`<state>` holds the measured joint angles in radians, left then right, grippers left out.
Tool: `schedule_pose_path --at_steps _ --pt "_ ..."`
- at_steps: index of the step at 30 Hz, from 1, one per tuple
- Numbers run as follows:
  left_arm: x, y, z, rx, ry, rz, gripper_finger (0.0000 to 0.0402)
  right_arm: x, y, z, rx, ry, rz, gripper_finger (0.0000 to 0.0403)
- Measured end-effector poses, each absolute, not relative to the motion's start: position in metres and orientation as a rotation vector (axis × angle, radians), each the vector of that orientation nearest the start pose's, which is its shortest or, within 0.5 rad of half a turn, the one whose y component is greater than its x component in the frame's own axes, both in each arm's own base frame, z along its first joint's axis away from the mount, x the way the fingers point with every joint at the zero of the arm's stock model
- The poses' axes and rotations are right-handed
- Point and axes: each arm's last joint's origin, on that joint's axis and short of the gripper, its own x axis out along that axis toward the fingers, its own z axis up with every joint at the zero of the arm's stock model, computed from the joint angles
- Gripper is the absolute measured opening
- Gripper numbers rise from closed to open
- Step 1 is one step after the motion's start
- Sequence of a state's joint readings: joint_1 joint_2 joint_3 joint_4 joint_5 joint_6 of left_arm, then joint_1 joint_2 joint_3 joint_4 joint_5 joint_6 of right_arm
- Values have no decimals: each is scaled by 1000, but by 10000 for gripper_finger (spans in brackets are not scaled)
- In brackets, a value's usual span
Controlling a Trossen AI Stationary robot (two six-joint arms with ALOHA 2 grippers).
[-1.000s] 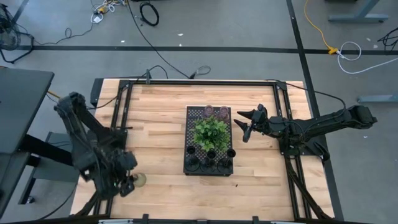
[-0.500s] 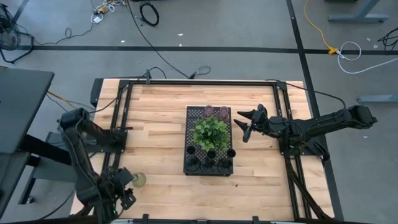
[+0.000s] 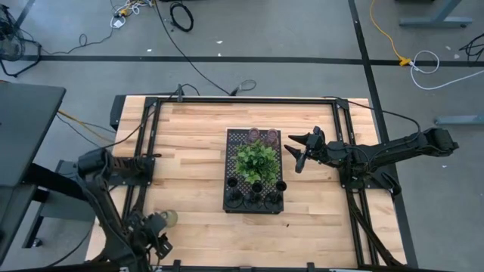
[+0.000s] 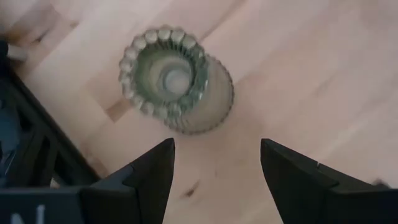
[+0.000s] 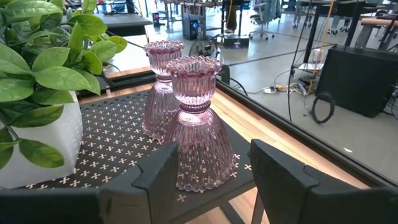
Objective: Pick & Place candle stick holders
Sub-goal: Align the green glass candle holder with the other glass candle holders on the shelf
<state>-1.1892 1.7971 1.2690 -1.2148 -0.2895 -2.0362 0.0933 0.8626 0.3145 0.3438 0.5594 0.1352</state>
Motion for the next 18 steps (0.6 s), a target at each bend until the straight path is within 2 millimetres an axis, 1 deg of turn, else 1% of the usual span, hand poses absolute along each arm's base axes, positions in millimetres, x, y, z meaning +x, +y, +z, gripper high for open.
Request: schedule_pose_path --at_steps 4,12,15,18 --pt "123 -281 182 -443 1119 785 238 180 1 209 66 164 -477 201" --pt "125 -285 157 -394 1083 878 238 180 1 209 62 165 -477 201" --pt "125 -284 155 -371 1045 893 237 180 1 209 62 165 -477 201" --pt "127 -281 157 -360 949 887 229 180 1 209 62 165 -477 201"
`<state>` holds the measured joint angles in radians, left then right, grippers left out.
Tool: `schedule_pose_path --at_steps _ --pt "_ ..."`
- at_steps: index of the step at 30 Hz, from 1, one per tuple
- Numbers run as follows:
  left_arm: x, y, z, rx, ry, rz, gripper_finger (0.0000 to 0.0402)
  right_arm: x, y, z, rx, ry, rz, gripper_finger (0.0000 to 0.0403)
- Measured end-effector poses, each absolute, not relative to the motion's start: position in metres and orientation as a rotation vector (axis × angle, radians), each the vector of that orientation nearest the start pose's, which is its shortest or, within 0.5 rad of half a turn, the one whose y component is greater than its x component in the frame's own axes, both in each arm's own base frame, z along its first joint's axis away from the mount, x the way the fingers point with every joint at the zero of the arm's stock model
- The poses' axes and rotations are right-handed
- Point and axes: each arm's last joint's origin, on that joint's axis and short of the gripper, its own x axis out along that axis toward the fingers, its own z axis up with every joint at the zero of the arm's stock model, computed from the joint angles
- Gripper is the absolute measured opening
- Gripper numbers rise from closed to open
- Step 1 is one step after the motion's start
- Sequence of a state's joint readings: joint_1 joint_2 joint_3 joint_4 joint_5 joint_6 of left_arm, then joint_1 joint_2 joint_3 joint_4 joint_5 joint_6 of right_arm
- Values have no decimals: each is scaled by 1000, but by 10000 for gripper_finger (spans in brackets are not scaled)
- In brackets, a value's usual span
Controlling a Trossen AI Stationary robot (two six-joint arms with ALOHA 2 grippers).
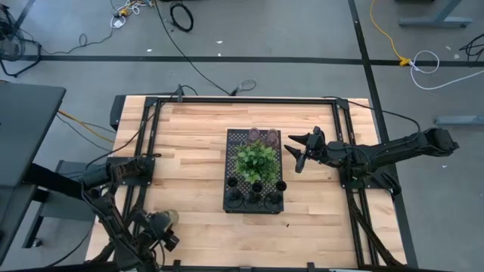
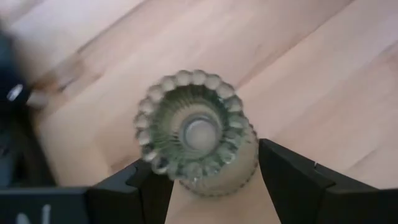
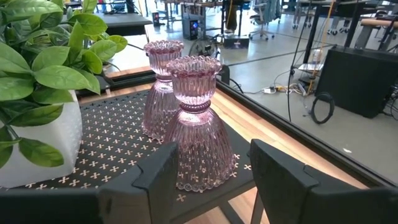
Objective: Pick & Place candle stick holders
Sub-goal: Align the green glass candle holder with the other glass candle holders on the shelf
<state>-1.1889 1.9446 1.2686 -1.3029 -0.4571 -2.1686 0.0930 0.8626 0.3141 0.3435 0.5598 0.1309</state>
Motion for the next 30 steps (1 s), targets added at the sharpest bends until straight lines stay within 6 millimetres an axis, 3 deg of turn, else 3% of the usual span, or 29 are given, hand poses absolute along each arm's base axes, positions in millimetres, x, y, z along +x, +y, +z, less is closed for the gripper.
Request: schedule_pose_path --at_steps 6,14,18,23,30 --pt "128 -281 157 -353 900 861 192 180 1 209 62 165 -477 201" --pt "130 -281 158 -348 856 835 101 180 1 209 61 165 -477 201" --pt "132 -284 157 -351 822 785 74 180 1 209 61 165 -477 201" --pt "133 -284 157 -359 823 785 79 180 1 209 61 165 -477 201" --pt "137 -283 158 -350 788 773 148 180 1 209 61 165 -477 201"
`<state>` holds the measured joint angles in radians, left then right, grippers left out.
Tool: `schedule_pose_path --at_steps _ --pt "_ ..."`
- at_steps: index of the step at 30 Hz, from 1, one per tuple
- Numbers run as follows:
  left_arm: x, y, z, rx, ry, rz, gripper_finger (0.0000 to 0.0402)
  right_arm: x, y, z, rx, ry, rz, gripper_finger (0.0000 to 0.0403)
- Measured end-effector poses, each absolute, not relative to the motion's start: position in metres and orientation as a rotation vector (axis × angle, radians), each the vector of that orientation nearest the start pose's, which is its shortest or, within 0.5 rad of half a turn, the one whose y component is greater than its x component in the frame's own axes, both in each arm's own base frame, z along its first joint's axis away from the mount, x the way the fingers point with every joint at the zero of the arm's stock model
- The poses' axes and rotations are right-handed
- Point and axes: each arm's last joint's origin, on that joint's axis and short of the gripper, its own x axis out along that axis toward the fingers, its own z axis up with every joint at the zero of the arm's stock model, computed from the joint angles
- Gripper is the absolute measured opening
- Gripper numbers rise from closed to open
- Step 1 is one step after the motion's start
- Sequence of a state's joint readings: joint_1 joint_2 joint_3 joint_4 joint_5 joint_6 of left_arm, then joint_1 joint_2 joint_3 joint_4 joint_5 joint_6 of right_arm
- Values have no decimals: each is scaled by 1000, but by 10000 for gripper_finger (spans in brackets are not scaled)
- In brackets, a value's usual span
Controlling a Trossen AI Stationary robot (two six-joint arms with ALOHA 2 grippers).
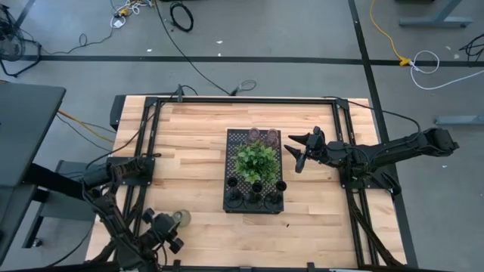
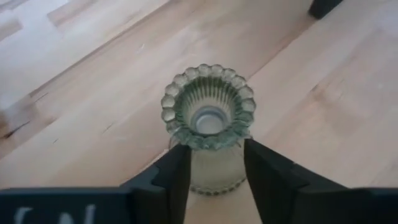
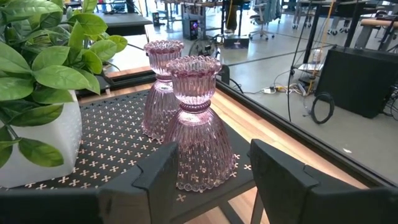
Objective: Pick & Place candle stick holders
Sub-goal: Align the green glass candle holder with the other glass candle holders on the shelf
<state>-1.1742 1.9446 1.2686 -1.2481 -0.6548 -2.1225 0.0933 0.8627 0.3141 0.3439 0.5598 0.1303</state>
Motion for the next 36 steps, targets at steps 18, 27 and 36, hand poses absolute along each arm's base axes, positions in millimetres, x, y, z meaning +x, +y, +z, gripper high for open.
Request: schedule_pose_path --at_steps 18,27,36 --pt "163 -273 158 -319 752 771 231 180 1 209 61 165 -477 201" --pt "173 -268 159 -285 719 764 231 180 1 209 60 166 -477 201" --pt "181 -263 159 -261 715 774 209 180 1 209 60 166 -477 201"
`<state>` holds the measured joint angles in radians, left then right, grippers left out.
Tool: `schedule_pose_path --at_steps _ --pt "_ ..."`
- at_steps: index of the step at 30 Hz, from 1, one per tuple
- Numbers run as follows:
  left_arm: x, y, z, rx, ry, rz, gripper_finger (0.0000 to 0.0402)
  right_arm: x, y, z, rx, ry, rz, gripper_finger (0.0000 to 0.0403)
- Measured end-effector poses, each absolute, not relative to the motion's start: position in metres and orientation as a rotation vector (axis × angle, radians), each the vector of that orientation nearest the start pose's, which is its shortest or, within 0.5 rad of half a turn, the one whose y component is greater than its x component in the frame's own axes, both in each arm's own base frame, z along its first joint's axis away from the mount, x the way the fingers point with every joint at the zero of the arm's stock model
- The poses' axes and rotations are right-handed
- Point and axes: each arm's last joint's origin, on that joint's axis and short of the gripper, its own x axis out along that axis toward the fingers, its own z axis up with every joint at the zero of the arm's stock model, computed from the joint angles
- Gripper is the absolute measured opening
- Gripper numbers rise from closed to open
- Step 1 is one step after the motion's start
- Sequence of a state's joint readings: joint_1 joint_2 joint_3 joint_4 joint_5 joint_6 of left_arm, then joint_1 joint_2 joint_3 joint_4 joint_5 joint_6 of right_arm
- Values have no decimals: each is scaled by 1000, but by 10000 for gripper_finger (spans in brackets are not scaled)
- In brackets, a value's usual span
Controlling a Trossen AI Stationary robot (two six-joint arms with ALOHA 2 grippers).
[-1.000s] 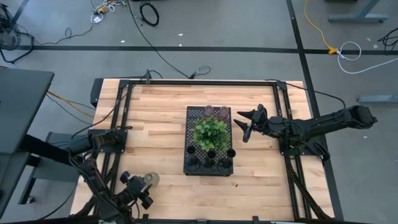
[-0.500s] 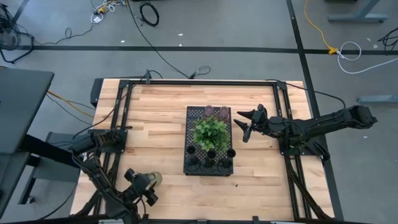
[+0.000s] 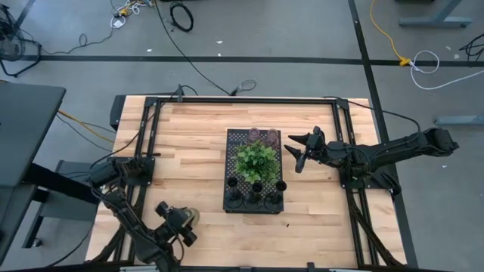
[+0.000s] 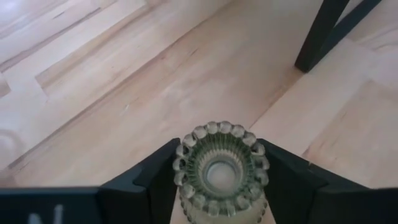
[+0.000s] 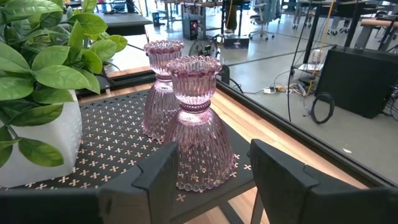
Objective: Pick & Place candle stick holders
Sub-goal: Align the green glass candle holder with the other glass candle holders on the shelf
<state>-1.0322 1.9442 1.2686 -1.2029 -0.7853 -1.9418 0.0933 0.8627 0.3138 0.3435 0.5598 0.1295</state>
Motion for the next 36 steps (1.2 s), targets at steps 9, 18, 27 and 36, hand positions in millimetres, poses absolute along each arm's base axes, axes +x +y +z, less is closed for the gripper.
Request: schedule_pose_path --at_steps 9,18,27,36 --pt "184 -262 159 -252 718 769 168 180 1 209 60 166 -477 201" --pt "184 -255 164 -220 711 795 168 180 1 209 60 165 -477 201" --pt "182 -226 208 -150 695 827 168 180 1 209 60 166 -477 201" --pt "184 -178 269 -3 626 758 168 180 1 209 62 165 -477 201"
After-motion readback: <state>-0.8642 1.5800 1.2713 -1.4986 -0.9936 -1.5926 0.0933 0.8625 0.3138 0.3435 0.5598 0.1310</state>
